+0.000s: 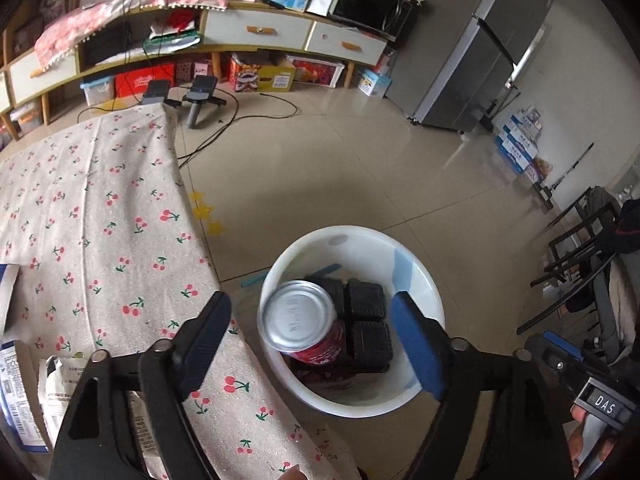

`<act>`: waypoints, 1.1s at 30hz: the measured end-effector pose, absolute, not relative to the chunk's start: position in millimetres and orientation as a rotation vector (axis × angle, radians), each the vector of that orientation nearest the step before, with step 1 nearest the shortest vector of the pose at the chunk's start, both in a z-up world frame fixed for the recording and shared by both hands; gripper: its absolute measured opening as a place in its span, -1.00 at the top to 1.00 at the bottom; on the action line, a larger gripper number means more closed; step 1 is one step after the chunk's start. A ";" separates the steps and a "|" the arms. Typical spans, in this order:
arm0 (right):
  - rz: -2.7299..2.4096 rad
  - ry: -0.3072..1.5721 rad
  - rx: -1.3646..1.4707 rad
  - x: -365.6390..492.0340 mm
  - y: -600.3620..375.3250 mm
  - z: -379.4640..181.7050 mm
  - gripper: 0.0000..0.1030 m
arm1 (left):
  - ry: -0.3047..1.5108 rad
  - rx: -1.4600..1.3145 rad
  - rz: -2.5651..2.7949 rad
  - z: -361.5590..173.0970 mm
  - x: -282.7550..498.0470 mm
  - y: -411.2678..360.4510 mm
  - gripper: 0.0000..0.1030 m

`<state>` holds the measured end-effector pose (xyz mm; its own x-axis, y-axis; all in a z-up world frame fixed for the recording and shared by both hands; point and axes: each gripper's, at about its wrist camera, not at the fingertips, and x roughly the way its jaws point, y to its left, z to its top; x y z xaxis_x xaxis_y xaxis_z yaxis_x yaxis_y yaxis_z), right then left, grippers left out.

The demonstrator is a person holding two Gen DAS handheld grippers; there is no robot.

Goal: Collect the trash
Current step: 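Carry the red can over the bin and open the left tool, then grasp the crumpled white paper with the left tool while the right tool grasps the white snack packet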

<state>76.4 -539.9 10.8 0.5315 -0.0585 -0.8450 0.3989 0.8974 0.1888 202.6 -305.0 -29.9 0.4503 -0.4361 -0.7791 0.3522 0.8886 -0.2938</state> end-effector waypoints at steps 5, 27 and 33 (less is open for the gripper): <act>-0.275 0.969 0.375 78.8 -534.2 13.7 -0.47 | 0.977 -0.054 -0.447 -14.5 195.0 -281.2 -0.77; -0.147 0.998 0.247 106.9 -443.8 21.1 -0.47 | 0.966 -0.001 -0.302 19.8 152.9 -109.3 -0.91; -0.102 1.017 0.189 121.3 -406.1 17.1 -0.50 | 1.002 -0.020 -0.251 13.7 147.1 -64.4 -0.91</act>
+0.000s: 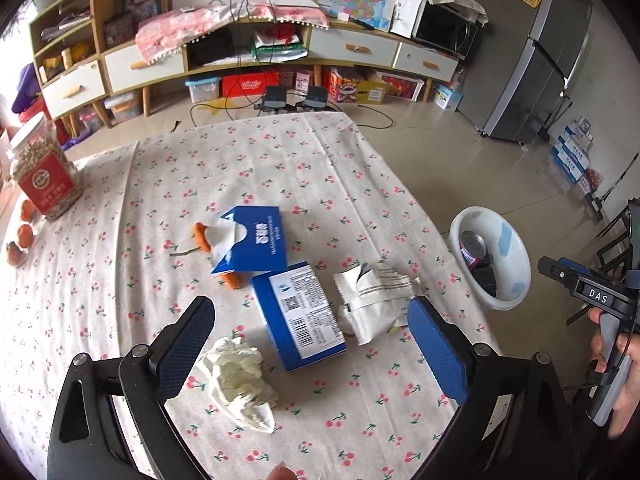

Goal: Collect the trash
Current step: 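Grasp the crumpled white paper with the left tool while the right tool grasps the white snack packet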

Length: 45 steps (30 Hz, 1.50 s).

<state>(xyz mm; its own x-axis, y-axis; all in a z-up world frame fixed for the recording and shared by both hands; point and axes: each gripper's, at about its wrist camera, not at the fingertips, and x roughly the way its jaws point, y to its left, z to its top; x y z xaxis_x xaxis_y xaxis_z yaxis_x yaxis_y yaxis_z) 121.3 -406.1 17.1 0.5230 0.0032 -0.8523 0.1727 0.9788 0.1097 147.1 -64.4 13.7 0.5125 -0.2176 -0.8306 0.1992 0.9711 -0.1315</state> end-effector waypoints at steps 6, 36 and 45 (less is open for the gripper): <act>-0.063 1.034 0.137 133.0 -369.2 11.4 -0.50 | 1.068 -0.074 -0.206 -6.9 145.5 -26.5 -0.91; 0.137 1.192 0.077 178.5 -244.7 -32.0 -0.51 | 1.168 -0.148 -0.161 -51.0 125.5 27.3 0.46; 0.254 1.249 -0.317 172.7 -212.9 -50.7 -0.56 | 1.169 -0.193 -0.144 -50.2 115.9 59.1 0.46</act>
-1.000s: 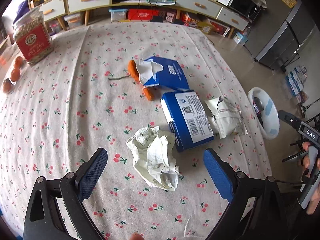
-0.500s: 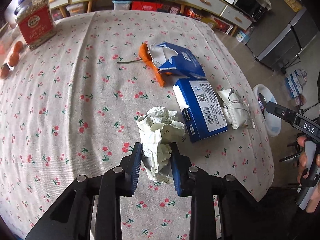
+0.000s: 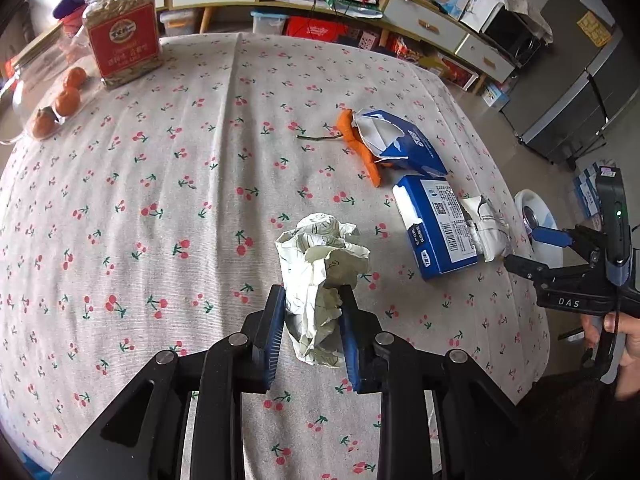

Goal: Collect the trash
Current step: 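Grasp the crumpled white paper with the left tool while the right tool grasps the white snack packet, then carry the white snack packet over the bin and open the right tool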

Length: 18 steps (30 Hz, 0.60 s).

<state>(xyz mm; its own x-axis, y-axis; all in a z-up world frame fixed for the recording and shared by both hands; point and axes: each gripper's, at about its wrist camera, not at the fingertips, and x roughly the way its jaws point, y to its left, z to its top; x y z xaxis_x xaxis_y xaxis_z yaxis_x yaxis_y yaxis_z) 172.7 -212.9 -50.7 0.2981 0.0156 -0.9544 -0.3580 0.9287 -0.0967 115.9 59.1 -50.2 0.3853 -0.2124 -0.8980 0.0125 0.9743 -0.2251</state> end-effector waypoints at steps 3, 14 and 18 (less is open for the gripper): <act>0.308 1.291 -0.425 174.7 -203.8 -67.8 -0.56 | 1.175 -0.205 -0.137 -52.6 115.2 64.3 0.46; 0.381 1.284 -0.385 196.5 -196.5 -79.7 0.23 | 1.175 -0.223 -0.123 -54.3 113.7 73.6 0.46; 0.391 1.283 -0.348 199.0 -200.7 -77.0 0.72 | 1.173 -0.241 -0.122 -53.5 114.0 76.0 0.46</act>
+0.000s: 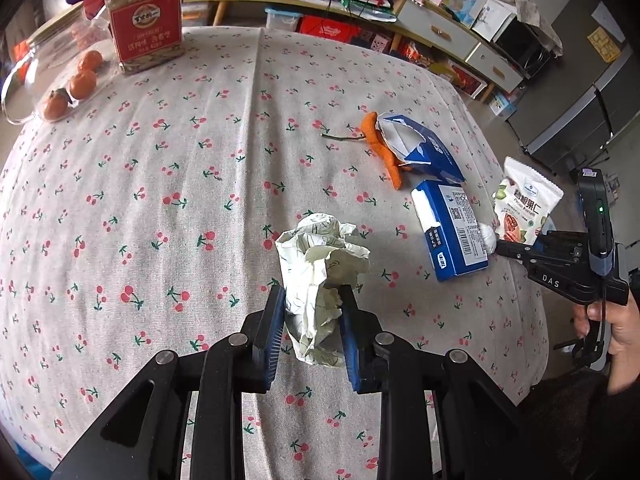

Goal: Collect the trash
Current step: 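Carry the white snack packet over the bin and open the right tool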

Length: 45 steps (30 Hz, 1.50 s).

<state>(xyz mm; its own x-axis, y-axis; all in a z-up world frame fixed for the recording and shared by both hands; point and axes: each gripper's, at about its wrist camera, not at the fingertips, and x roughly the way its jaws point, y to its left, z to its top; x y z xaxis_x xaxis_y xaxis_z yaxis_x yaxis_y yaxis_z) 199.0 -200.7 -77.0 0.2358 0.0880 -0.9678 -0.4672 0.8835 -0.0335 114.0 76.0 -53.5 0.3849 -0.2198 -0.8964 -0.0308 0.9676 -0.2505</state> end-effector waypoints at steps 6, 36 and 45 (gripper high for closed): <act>0.370 1.255 -0.247 199.5 -216.8 -64.7 0.88 | 1.157 -0.253 -0.124 -48.2 111.8 75.0 0.46; 0.157 1.167 0.068 142.1 -362.8 -29.3 0.88 | 1.069 -0.150 -0.285 -19.9 116.8 -46.1 0.46; 0.011 1.215 0.160 128.1 -436.1 -44.7 0.87 | 1.068 -0.096 -0.360 -18.4 123.2 -100.6 0.48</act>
<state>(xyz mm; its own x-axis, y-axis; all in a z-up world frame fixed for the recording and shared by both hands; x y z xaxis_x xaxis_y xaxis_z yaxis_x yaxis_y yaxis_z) 128.1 -436.1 -44.7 0.3496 0.0937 -0.9322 0.0774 0.9887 0.1284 123.2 -100.6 -18.4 0.4296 -0.3343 -0.8389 0.2422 0.9376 -0.2496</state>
